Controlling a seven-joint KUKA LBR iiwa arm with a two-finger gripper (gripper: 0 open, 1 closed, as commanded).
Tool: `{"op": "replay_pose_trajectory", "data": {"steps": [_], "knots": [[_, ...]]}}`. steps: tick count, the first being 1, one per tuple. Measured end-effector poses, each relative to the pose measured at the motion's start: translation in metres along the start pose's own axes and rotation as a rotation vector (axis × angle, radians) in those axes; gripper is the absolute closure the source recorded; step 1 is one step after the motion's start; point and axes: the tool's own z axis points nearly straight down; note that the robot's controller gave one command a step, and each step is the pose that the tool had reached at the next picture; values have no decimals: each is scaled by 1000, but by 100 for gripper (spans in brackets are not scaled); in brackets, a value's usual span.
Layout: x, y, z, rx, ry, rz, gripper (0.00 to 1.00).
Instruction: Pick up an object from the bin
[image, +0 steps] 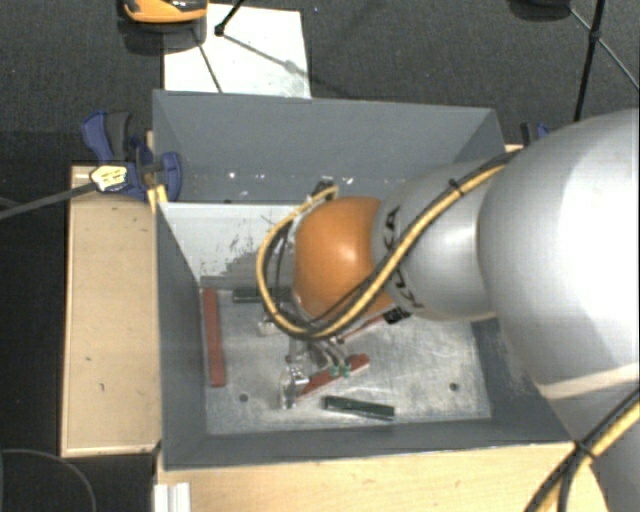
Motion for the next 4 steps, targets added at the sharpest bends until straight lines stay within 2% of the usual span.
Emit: {"op": "replay_pose_trajectory", "data": {"steps": [1,2,3,4], "knots": [[2,-2,-4,5,-1,-5,100],[2,-2,-4,5,-1,0,0],[2,-2,-4,5,-1,2,0],[35,-39,-22,4,0,60,0]]}}
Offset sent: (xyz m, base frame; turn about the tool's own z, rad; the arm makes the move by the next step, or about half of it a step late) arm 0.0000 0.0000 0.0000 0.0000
